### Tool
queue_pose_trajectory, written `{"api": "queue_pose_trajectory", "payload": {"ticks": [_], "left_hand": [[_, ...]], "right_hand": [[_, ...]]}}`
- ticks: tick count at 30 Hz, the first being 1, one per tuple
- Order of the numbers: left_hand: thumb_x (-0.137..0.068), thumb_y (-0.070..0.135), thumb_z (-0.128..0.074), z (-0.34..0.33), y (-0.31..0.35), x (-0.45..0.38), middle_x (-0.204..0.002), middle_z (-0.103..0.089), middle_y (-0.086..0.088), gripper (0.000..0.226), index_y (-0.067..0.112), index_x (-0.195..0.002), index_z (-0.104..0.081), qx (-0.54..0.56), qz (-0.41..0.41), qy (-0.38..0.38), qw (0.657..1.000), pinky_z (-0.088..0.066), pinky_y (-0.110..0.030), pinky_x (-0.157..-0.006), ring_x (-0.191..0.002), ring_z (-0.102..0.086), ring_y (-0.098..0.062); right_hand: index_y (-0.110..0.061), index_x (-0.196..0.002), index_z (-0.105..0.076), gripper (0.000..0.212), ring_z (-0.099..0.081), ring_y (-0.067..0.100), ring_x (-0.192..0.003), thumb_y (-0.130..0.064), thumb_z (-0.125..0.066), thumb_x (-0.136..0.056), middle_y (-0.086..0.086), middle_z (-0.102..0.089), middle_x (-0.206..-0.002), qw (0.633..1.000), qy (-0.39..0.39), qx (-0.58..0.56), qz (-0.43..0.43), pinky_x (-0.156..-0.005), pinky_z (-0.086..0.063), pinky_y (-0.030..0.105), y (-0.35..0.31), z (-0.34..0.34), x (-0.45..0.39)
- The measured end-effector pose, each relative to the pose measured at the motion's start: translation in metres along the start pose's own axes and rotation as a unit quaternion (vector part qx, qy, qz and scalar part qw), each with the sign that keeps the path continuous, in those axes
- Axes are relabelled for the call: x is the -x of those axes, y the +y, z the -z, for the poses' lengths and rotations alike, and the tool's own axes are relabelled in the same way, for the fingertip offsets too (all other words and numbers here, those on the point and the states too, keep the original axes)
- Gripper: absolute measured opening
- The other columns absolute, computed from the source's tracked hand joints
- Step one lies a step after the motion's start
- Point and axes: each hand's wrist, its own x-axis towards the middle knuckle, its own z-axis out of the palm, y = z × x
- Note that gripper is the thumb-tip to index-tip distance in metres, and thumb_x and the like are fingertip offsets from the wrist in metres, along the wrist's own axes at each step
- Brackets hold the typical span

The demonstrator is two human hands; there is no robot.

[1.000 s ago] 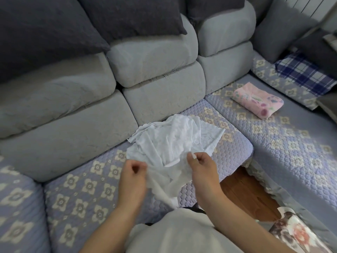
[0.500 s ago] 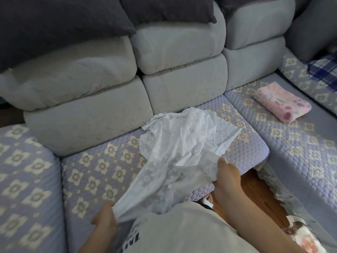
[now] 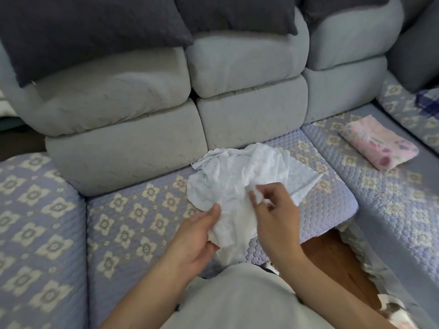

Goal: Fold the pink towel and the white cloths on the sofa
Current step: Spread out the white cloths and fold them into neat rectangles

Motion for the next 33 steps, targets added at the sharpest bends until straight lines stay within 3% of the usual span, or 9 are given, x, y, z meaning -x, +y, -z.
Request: {"api": "queue_pose_trajectory", "payload": {"ticks": [3,9,12,19,22,26,28,31,33], "left_hand": [[-0.103,0.025,-0.054,-0.016,0.004,0.006,-0.114,-0.073,-0.019,0.034,-0.001,-0.116,-0.071,-0.025,0.013,-0.008,1.0,-0.059,-0.039,-0.083,-0.106,-0.071,-0.031],[-0.101,0.023,-0.057,-0.023,0.004,0.004,-0.092,-0.076,-0.015,0.025,0.003,-0.097,-0.071,-0.059,0.047,0.016,0.997,-0.059,-0.036,-0.068,-0.076,-0.073,-0.023],[-0.101,0.024,-0.057,-0.027,0.004,0.003,-0.077,-0.071,-0.012,0.027,0.003,-0.091,-0.07,-0.051,0.055,0.005,0.997,-0.058,-0.032,-0.061,-0.064,-0.068,-0.021],[-0.094,0.008,-0.065,-0.031,0.004,-0.005,-0.068,-0.063,-0.008,0.011,0.002,-0.087,-0.068,-0.059,0.056,-0.03,0.996,-0.052,-0.026,-0.052,-0.058,-0.06,-0.015],[-0.096,0.006,-0.063,-0.03,0.009,-0.009,-0.082,-0.069,-0.015,0.013,-0.004,-0.103,-0.064,-0.075,0.035,-0.019,0.996,-0.056,-0.029,-0.055,-0.066,-0.066,-0.02],[-0.102,0.005,-0.053,-0.036,0.02,-0.011,-0.105,-0.075,-0.019,0.015,-0.002,-0.108,-0.065,-0.133,-0.005,0.003,0.991,-0.06,-0.036,-0.063,-0.086,-0.074,-0.028],[-0.102,0.006,-0.054,-0.047,0.028,-0.009,-0.109,-0.072,-0.02,0.014,0.002,-0.113,-0.061,-0.186,-0.046,-0.003,0.981,-0.061,-0.04,-0.065,-0.09,-0.074,-0.032],[-0.096,-0.001,-0.061,-0.07,0.043,-0.003,-0.109,-0.069,-0.022,0.035,0.022,-0.12,-0.05,-0.282,-0.121,-0.02,0.952,-0.062,-0.049,-0.076,-0.091,-0.074,-0.035],[-0.093,-0.008,-0.061,-0.089,0.057,0.001,-0.104,-0.071,-0.021,0.05,0.032,-0.12,-0.048,-0.305,-0.153,-0.059,0.938,-0.061,-0.053,-0.082,-0.091,-0.074,-0.035]], "right_hand": [[-0.023,-0.094,-0.071,0.021,-0.066,0.0,-0.093,-0.002,-0.066,-0.09,-0.02,-0.07,-0.095,0.992,-0.093,0.059,0.056,-0.079,-0.048,0.014,0.016,-0.004,0.013],[-0.013,-0.091,-0.072,0.027,-0.064,0.002,-0.099,0.009,-0.065,-0.077,-0.014,-0.068,-0.101,0.964,-0.092,0.104,0.228,-0.083,-0.052,0.02,0.033,0.008,0.018],[-0.004,-0.085,-0.069,0.019,-0.064,0.016,-0.098,0.012,-0.065,-0.077,-0.003,-0.069,-0.1,0.933,-0.132,0.116,0.315,-0.08,-0.053,0.03,0.035,0.012,0.018],[-0.005,-0.091,-0.074,0.007,-0.06,0.024,-0.102,-0.007,-0.069,-0.094,0.002,-0.068,-0.1,0.898,-0.168,0.164,0.372,-0.086,-0.051,0.035,0.039,0.018,0.019],[-0.009,-0.106,-0.076,0.017,-0.055,0.019,-0.125,-0.018,-0.064,-0.098,-0.001,-0.067,-0.12,0.916,-0.216,0.119,0.317,-0.103,-0.046,0.031,0.04,0.029,0.022],[-0.028,-0.117,-0.07,0.039,-0.059,0.015,-0.124,-0.01,-0.054,-0.086,-0.01,-0.063,-0.129,0.991,-0.082,-0.082,0.068,-0.103,-0.05,0.036,0.043,0.055,0.021],[-0.041,-0.126,-0.058,0.047,-0.053,-0.001,-0.125,-0.015,-0.06,-0.087,-0.021,-0.059,-0.13,0.993,-0.109,-0.039,-0.023,-0.108,-0.045,0.031,0.054,0.061,0.018],[-0.041,-0.149,-0.032,0.08,-0.036,-0.01,-0.134,-0.03,-0.077,-0.084,-0.027,-0.042,-0.143,0.967,-0.231,0.106,-0.026,-0.107,-0.032,0.01,0.077,0.049,0.018],[-0.044,-0.147,-0.033,0.083,-0.039,-0.009,-0.132,-0.038,-0.079,-0.078,-0.031,-0.044,-0.14,0.971,-0.221,0.09,-0.019,-0.101,-0.032,0.007,0.077,0.036,0.014]]}}
